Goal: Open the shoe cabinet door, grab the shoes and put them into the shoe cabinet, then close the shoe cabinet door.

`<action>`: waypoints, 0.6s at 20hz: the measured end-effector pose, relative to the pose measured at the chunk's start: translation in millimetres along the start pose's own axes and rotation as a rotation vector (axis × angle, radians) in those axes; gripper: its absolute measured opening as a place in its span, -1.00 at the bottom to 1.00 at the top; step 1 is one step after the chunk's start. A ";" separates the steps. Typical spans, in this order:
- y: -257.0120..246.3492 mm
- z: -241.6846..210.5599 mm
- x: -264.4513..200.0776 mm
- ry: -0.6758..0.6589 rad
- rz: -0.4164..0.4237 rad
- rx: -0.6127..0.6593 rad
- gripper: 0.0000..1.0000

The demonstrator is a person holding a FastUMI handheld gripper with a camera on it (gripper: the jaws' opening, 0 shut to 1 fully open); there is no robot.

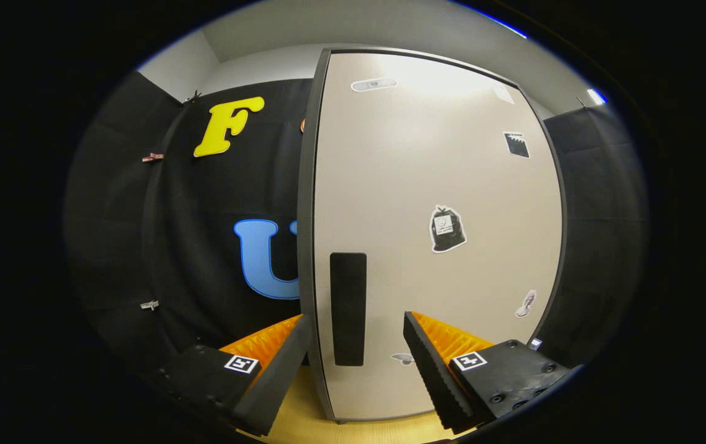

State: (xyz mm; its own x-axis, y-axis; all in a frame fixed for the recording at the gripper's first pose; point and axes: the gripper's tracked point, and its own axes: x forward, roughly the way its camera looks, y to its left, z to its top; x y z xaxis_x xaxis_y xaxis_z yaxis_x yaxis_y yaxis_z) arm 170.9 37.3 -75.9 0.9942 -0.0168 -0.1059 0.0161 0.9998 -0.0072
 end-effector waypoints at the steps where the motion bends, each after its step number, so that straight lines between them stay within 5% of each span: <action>1: -0.1 -2.9 5.4 0.005 -0.004 -0.001 0.95; 7: -2.1 -11.9 29.3 0.013 -0.015 0.018 0.94; 11: -3.6 -11.3 27.5 0.009 -0.026 0.002 0.75; 12: -1.8 -12.1 29.0 0.006 -0.023 0.000 0.46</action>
State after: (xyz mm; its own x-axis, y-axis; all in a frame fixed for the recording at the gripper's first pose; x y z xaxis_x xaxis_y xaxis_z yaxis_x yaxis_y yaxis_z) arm 198.5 34.9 -91.1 0.9930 -0.0394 -0.1115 0.0386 0.9992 -0.0098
